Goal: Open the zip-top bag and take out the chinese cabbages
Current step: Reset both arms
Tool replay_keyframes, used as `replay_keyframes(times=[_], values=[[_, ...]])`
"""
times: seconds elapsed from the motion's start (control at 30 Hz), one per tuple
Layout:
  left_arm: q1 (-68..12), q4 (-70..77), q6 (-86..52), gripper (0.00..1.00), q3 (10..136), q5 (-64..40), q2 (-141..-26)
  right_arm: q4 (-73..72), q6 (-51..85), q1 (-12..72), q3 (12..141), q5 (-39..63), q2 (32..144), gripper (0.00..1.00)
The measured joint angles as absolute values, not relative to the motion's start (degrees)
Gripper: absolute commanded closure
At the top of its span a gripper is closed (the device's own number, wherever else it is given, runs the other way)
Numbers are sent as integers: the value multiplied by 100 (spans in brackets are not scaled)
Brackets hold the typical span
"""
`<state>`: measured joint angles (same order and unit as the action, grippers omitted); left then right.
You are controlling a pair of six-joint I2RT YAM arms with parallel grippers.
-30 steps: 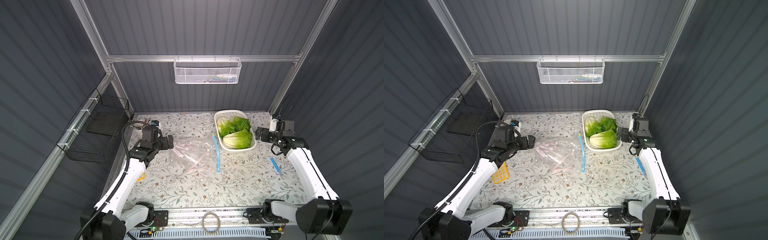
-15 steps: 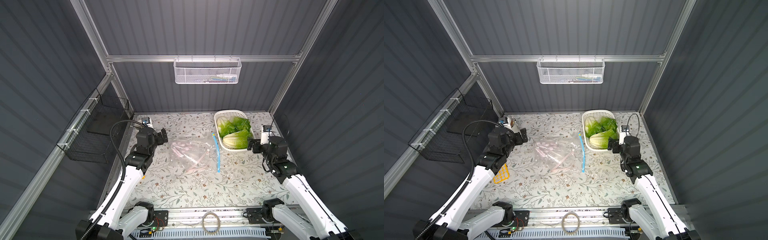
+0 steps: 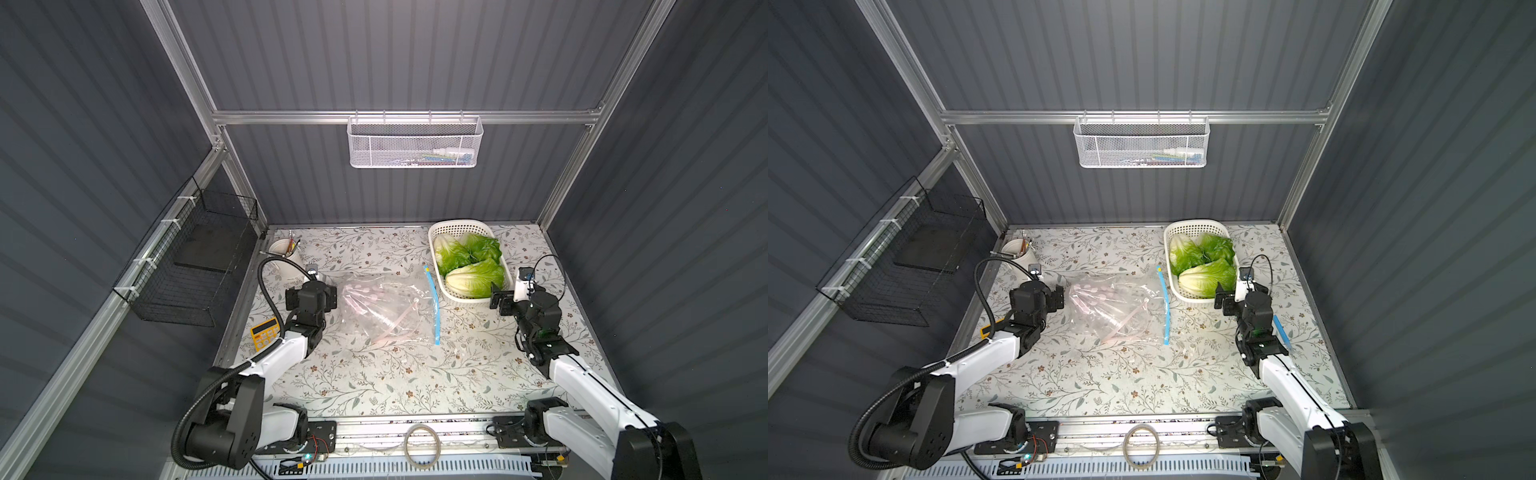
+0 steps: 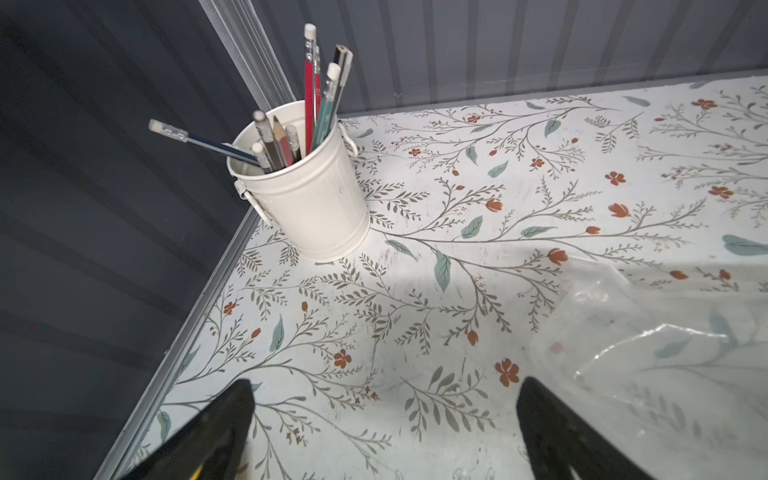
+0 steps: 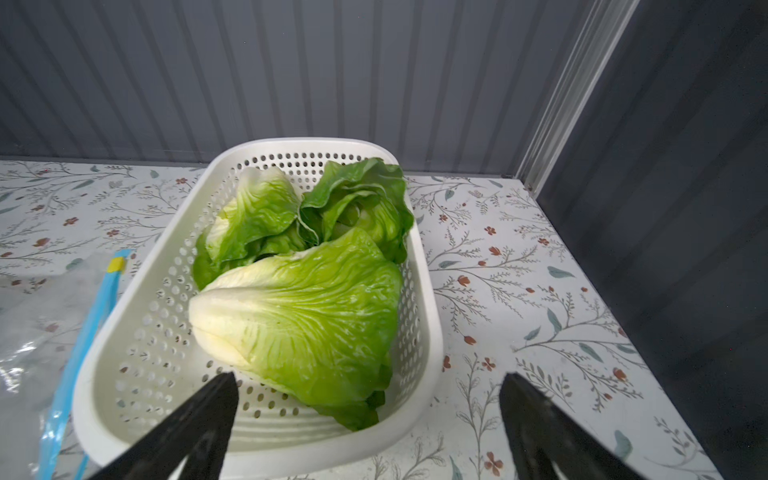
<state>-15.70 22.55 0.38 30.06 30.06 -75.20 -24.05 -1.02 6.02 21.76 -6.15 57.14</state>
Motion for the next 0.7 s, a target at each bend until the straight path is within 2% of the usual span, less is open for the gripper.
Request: replay_keyframes(times=[0.2, 0.47, 0.7], values=[[-1553, 3651, 228, 0, 2602, 2921, -8128, -2773, 62, 99, 2141, -314, 6230, 1], [-1382, 4827, 414, 0, 2257, 2893, -8530, -3660, 91, -172, 2091, -167, 7275, 1], [-1256, 6211, 414, 0, 1863, 2818, -9579, -4434, 154, -340, 2095, 64, 7970, 1]])
